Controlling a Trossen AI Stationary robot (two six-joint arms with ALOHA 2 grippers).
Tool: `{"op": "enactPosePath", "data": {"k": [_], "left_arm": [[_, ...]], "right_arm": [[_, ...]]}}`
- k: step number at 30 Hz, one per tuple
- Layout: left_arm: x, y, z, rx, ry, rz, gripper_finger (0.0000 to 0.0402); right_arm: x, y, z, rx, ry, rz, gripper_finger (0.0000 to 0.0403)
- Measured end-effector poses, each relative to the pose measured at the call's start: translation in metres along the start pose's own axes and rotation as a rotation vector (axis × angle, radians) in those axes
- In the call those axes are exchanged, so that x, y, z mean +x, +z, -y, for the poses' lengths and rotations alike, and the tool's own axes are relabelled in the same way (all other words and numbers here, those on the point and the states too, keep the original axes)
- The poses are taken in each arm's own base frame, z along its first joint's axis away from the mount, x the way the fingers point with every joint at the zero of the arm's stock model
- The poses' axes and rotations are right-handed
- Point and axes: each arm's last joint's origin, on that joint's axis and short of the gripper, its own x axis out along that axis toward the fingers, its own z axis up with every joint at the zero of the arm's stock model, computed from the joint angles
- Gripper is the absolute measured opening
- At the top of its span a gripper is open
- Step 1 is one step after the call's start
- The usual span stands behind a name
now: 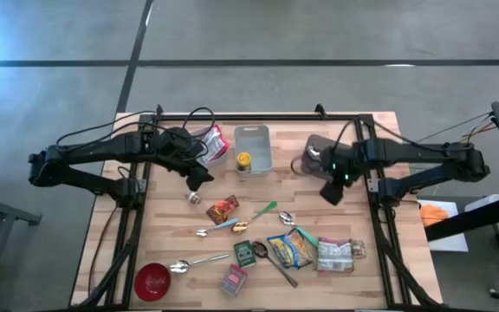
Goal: Pick & Place Food Item
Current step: Put the green noodle pack into the left gray bin
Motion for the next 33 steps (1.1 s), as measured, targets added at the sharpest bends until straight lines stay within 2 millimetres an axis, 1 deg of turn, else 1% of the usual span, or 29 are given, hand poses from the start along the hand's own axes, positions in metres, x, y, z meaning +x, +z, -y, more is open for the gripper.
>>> {"op": "enactPosePath", "data": {"k": [6,11,15,19,28,33], "left_arm": [[0.000,0.000,0.000,0.028,0.001,0.001,0.0228],[0.000,0.000,0.000,0.030,0.001,0.001,0.0228],[0.000,0.000,0.000,0.030,0.001,0.001,0.0228],[0.000,0.000,0.000,0.030,0.001,0.001,0.0228],[0.000,0.000,0.000,0.030,0.002,0.000,0.0228],[0.000,0.000,0.000,0.030,0.001,0.000,0.0228]], "right_arm": [[0.023,-0.026,-0.025,-0.063,0.030,-0.104,0.0192],[0.041,-0.036,-0.046,-0.144,0.105,-0.106,0.0192],[0.061,-0.043,-0.056,-0.185,0.217,-0.134,0.0192],[0.079,-0.050,-0.055,-0.178,0.258,-0.166,0.0192],[0.100,-0.058,-0.042,-0.241,0.307,-0.188,0.0192],[0.113,-0.061,-0.036,-0.230,0.353,-0.182,0.0192]]}}
